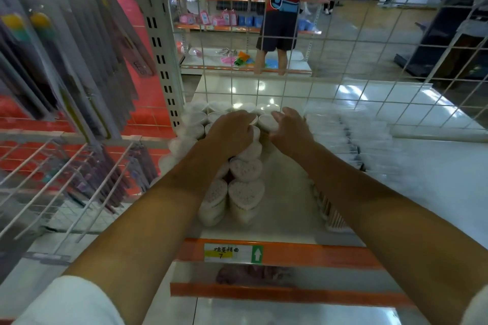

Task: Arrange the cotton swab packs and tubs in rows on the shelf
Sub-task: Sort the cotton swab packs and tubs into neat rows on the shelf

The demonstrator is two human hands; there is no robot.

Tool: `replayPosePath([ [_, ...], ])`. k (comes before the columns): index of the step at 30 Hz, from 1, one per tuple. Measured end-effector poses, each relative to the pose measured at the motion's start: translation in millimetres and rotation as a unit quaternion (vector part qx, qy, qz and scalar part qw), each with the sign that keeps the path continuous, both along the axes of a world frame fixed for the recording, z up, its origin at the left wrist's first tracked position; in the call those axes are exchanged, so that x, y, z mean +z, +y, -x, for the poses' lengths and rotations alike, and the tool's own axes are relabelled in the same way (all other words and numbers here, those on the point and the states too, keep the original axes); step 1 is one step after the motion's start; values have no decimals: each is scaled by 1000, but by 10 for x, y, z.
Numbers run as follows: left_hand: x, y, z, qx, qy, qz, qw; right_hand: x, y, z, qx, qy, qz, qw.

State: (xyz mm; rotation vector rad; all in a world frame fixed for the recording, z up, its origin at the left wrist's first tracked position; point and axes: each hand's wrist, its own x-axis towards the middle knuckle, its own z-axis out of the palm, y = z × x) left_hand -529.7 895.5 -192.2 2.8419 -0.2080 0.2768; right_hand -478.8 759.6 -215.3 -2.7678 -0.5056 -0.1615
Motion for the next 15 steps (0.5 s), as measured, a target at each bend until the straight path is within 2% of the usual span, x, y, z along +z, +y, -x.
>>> replayPosePath([
  [5, 26, -23, 176, -25, -24, -55, 998, 64, -33, 320, 36, -53, 65, 996],
  [10, 2, -50, 498, -67, -47, -32, 996, 97, -92, 781, 65, -68, 1, 996],
  [15, -82, -52, 804, -95, -21, -14, 995, 143, -133, 1226, 38, -20, -21, 999],
])
